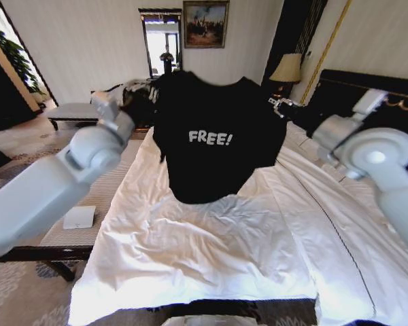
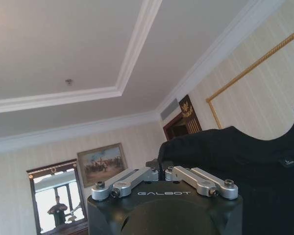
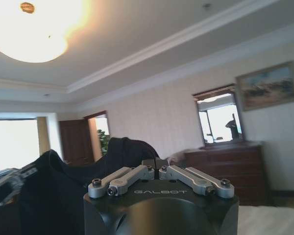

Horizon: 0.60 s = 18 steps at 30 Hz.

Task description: Fold the clothes on the bed.

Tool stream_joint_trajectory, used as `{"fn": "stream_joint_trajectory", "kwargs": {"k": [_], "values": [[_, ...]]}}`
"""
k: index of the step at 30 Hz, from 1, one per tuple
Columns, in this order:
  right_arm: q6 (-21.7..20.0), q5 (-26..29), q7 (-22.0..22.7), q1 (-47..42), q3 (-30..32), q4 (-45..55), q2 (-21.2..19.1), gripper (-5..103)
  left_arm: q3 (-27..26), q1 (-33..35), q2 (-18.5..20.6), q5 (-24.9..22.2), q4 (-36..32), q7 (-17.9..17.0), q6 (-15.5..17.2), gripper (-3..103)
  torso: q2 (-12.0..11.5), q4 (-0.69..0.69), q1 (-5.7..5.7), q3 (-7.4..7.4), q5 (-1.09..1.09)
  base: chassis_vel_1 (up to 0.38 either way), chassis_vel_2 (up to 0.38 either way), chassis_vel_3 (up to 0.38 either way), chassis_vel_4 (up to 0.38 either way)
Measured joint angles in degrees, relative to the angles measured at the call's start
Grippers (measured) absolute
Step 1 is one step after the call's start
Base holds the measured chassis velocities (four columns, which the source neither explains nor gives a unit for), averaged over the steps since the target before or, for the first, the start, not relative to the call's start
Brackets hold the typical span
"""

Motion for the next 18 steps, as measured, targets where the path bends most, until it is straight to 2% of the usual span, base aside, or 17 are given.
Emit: {"fn": "stream_joint_trajectory", "kwargs": {"k": [1,3,5,6,7,9,12,14,16,18], "values": [[-0.12,1.87,0.53,-1.28,2.17,2.23,-1.08,0,-2.79,2.69,2.18,-0.79,-2.7,-0.01,0.15,1,0.0,0.0,0.0,-0.01,0.01,0.0,0.0,0.0,0.0],[-0.14,2.65,0.77,-1.6,2.79,2.97,-1.43,0,-4.07,3.97,3.15,-1.05,-3.98,0.0,0.17,1,0.0,0.0,0.0,0.0,0.01,0.0,0.0,0.0,0.0],[-0.16,8.02,2.78,-2.22,6.02,7.47,-3.51,0,-11.19,11.04,9.99,-2.09,-10.25,0.59,0.05,1,0.0,0.0,0.0,-0.01,0.02,0.0,0.0,0.0,0.0],[-0.16,9.23,3.33,-2.18,6.62,8.48,-3.94,0,-12.86,12.65,12.05,-2.89,-11.88,0.68,-0.17,1,0.01,0.01,0.0,-0.01,0.03,0.0,0.0,0.0,0.0],[-0.16,9.23,3.33,-2.18,6.62,8.48,-3.94,0,-12.86,12.65,12.05,-2.89,-11.88,0.68,-0.17,1,0.01,0.01,0.0,-0.01,0.03,0.0,0.0,0.0,0.0],[-0.21,12.71,5.36,-2.01,8.67,11.71,-5.19,0,-18.43,15.54,16.7,-6.59,-15.74,0.82,-0.36,1,0.01,0.02,-0.01,-0.01,0.02,0.0,0.0,0.0,0.0],[-0.92,17.59,7.57,-3.41,13.49,15.31,-6.39,0,-22.39,15.36,20.82,-11.63,-18.31,0.9,-0.22,1,0.01,0.0,0.0,0.0,0.03,0.0,0.0,0.0,0.0],[-1.07,18.37,7.93,-3.66,14.24,15.73,-6.52,0,-22.77,15.35,21.4,-12.28,-18.54,0.92,-0.19,1,0.01,-0.01,0.01,0.0,0.03,0.0,0.0,0.0,0.0],[-2.54,24.55,10.61,-4.47,18.43,17.56,-7.35,0,-25.2,16.23,25.07,-15.93,-19.26,1.06,-0.08,1,0.01,-0.01,0.01,0.0,0.06,0.0,0.0,0.0,0.0],[-3.46,27.74,12.54,-4.17,19.16,18.15,-7.59,0,-28.78,18.71,26.38,-18.22,-19.12,1.06,0.01,1,0.01,-0.01,0.01,0.0,0.05,0.0,0.0,0.0,0.0]]}}
